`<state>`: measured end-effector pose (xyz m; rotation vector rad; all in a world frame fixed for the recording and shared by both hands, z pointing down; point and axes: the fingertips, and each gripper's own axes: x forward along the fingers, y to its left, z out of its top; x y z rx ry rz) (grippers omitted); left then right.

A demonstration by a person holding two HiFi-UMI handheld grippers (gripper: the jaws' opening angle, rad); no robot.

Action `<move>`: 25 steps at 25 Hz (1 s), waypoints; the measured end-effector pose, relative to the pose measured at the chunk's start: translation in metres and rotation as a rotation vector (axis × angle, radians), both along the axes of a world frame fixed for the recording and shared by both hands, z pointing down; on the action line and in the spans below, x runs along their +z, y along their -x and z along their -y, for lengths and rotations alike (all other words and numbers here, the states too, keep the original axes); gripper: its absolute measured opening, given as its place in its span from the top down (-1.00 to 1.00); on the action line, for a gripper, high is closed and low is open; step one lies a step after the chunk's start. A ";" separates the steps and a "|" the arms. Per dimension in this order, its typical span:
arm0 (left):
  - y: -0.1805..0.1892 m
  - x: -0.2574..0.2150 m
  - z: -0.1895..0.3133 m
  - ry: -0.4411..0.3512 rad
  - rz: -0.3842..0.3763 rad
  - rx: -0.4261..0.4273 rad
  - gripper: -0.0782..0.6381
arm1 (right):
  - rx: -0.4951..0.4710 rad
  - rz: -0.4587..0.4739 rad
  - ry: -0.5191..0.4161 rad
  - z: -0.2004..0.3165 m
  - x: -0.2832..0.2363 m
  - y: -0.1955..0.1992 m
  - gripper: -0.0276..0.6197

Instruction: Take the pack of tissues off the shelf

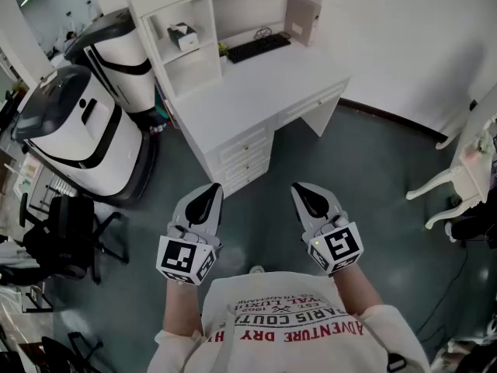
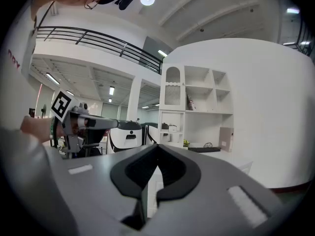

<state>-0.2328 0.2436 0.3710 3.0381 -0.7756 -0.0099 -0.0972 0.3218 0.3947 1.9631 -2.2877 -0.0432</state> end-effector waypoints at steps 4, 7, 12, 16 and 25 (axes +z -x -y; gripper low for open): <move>0.003 0.000 0.005 0.000 -0.001 -0.003 0.76 | 0.003 -0.002 -0.004 0.004 0.000 0.002 0.91; 0.004 0.002 0.008 0.001 -0.001 -0.002 0.76 | 0.008 0.005 0.000 0.007 0.003 0.002 0.91; 0.007 0.005 0.015 0.006 -0.005 -0.005 0.76 | 0.011 0.011 0.008 0.016 0.007 0.004 0.91; 0.011 -0.007 0.023 0.016 -0.078 -0.020 0.75 | 0.017 0.041 0.017 0.025 0.011 0.003 0.91; 0.010 0.009 0.063 -0.014 -0.021 -0.145 -0.42 | -0.008 0.056 0.044 0.061 0.022 -0.012 0.91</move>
